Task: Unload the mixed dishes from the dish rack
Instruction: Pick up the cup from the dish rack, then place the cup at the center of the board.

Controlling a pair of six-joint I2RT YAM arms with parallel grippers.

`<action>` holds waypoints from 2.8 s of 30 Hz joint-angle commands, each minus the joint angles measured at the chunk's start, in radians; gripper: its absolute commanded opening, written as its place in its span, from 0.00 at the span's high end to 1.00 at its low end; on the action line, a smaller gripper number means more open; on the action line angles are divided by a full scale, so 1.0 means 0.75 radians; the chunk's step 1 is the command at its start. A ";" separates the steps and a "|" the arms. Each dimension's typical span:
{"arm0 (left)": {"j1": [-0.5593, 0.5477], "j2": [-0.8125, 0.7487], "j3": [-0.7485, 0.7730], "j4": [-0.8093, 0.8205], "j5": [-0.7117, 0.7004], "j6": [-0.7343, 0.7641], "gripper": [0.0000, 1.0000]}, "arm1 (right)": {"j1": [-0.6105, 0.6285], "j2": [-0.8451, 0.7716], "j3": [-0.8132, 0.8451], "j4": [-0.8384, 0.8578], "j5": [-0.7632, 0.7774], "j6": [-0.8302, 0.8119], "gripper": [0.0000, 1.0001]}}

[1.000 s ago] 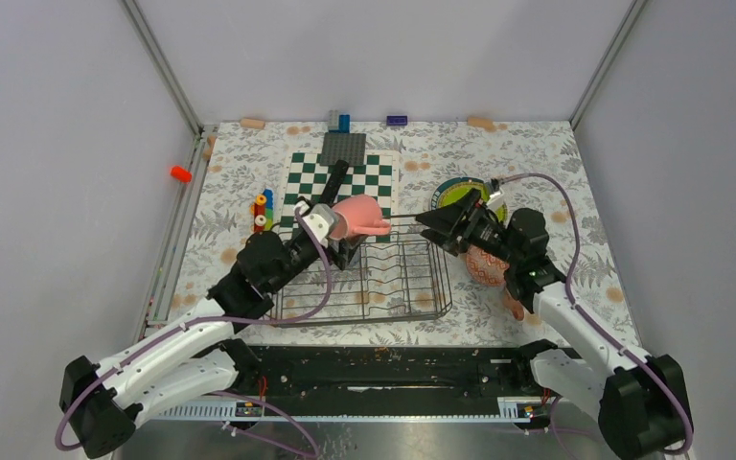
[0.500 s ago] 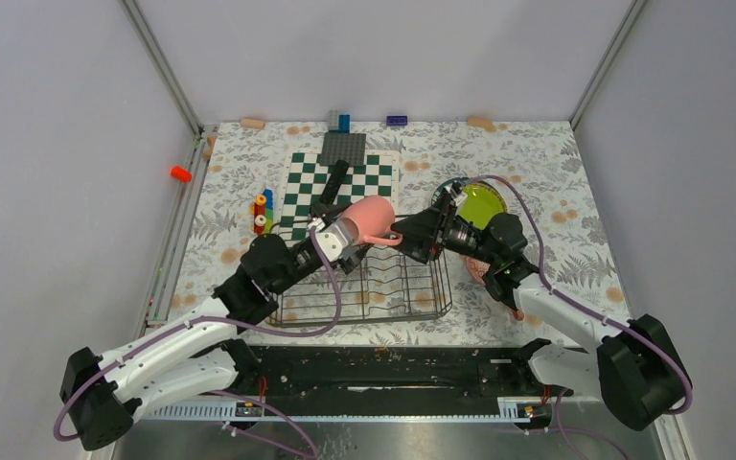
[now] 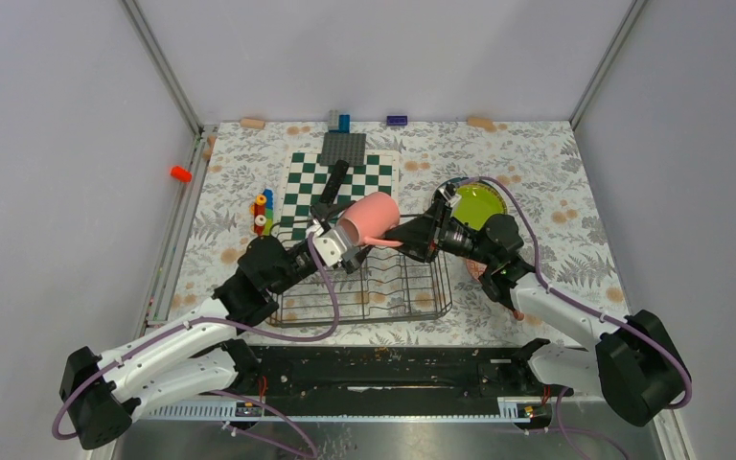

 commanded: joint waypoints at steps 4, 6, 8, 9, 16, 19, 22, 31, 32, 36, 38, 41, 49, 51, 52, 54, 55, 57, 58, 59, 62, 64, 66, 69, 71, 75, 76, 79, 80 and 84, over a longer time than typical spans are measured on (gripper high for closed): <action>-0.022 -0.029 0.074 0.175 0.067 0.029 1.00 | 0.029 -0.011 0.065 0.145 -0.024 0.013 0.86; -0.023 -0.032 0.080 0.152 0.035 0.025 0.80 | 0.029 -0.006 0.057 0.202 -0.024 0.036 1.00; -0.025 -0.042 0.087 0.104 0.030 0.026 0.36 | 0.030 0.000 0.047 0.271 -0.016 0.067 1.00; -0.025 -0.047 0.086 0.084 0.034 0.029 0.08 | 0.030 0.002 0.044 0.300 -0.010 0.078 1.00; -0.025 -0.112 0.075 -0.096 0.071 0.027 0.01 | 0.030 -0.027 0.061 0.351 0.036 0.071 1.00; -0.024 -0.161 0.031 -0.127 0.028 -0.011 0.01 | 0.030 -0.064 0.084 0.301 0.059 0.017 1.00; -0.025 -0.208 -0.030 -0.136 -0.073 -0.099 0.01 | 0.028 -0.113 0.116 0.195 0.080 -0.082 1.00; -0.023 -0.249 -0.105 -0.277 -0.236 -0.348 0.01 | -0.020 -0.335 0.119 -0.186 0.244 -0.367 1.00; -0.025 -0.253 -0.108 -0.285 -0.248 -0.384 0.01 | -0.032 -0.372 0.113 -0.252 0.273 -0.412 1.00; -0.025 -0.298 -0.095 -0.362 -0.340 -0.518 0.01 | -0.073 -0.541 0.112 -0.569 0.387 -0.642 1.00; -0.023 -0.329 -0.074 -0.421 -0.447 -0.619 0.01 | -0.076 -0.664 0.122 -0.772 0.498 -0.770 1.00; -0.024 -0.388 -0.069 -0.468 -0.603 -0.715 0.01 | -0.077 -0.813 0.151 -1.095 0.726 -0.961 1.00; -0.021 -0.480 -0.079 -0.474 -0.767 -0.874 0.01 | -0.077 -1.063 0.276 -1.873 1.294 -1.157 1.00; -0.023 -0.459 -0.067 -0.479 -0.784 -0.884 0.01 | -0.076 -1.072 0.314 -1.976 1.317 -1.189 1.00; -0.023 -0.447 -0.058 -0.512 -0.810 -0.897 0.01 | -0.078 -1.076 0.330 -2.030 1.327 -1.198 1.00; -0.023 -0.421 -0.040 -0.558 -0.839 -0.918 0.01 | -0.077 -1.079 0.364 -2.134 1.340 -1.226 1.00; -0.021 -0.411 -0.033 -0.570 -0.848 -0.917 0.01 | -0.077 -1.078 0.375 -2.186 1.349 -1.236 1.00; -0.023 -0.391 -0.033 -0.581 -0.872 -0.917 0.01 | -0.077 -1.069 0.395 -2.285 1.369 -1.250 1.00; -0.021 -0.385 -0.032 -0.586 -0.892 -0.917 0.01 | -0.077 -1.064 0.400 -2.322 1.370 -1.254 1.00; -0.022 -0.376 -0.032 -0.587 -0.901 -0.918 0.01 | -0.076 -1.060 0.396 -2.347 1.359 -1.259 1.00; -0.022 -0.357 -0.033 -0.581 -0.907 -0.916 0.01 | -0.077 -1.044 0.370 -2.376 1.284 -1.279 1.00; -0.021 -0.348 -0.030 -0.577 -0.899 -0.914 0.01 | -0.076 -1.026 0.357 -2.375 1.209 -1.297 1.00; -0.021 -0.339 -0.027 -0.575 -0.894 -0.911 0.01 | -0.076 -1.008 0.343 -2.366 1.162 -1.316 1.00; -0.022 -0.327 -0.025 -0.575 -0.893 -0.907 0.01 | -0.076 -0.991 0.319 -2.355 1.123 -1.338 1.00; -0.022 -0.318 -0.026 -0.572 -0.889 -0.907 0.01 | -0.077 -0.987 0.304 -2.355 1.118 -1.344 1.00; -0.022 -0.298 -0.019 -0.565 -0.896 -0.907 0.01 | -0.077 -0.990 0.250 -2.352 1.102 -1.344 1.00; -0.022 -0.293 -0.017 -0.566 -0.895 -0.906 0.01 | -0.077 -0.990 0.232 -2.344 1.084 -1.344 1.00; -0.021 -0.288 -0.017 -0.560 -0.864 -0.900 0.01 | -0.076 -0.986 0.174 -2.305 1.021 -1.335 1.00; -0.023 -0.293 -0.018 -0.558 -0.849 -0.897 0.01 | -0.076 -0.982 0.159 -2.297 1.011 -1.327 1.00; -0.022 -0.309 -0.028 -0.557 -0.837 -0.895 0.01 | -0.078 -0.965 0.107 -2.278 1.031 -1.299 1.00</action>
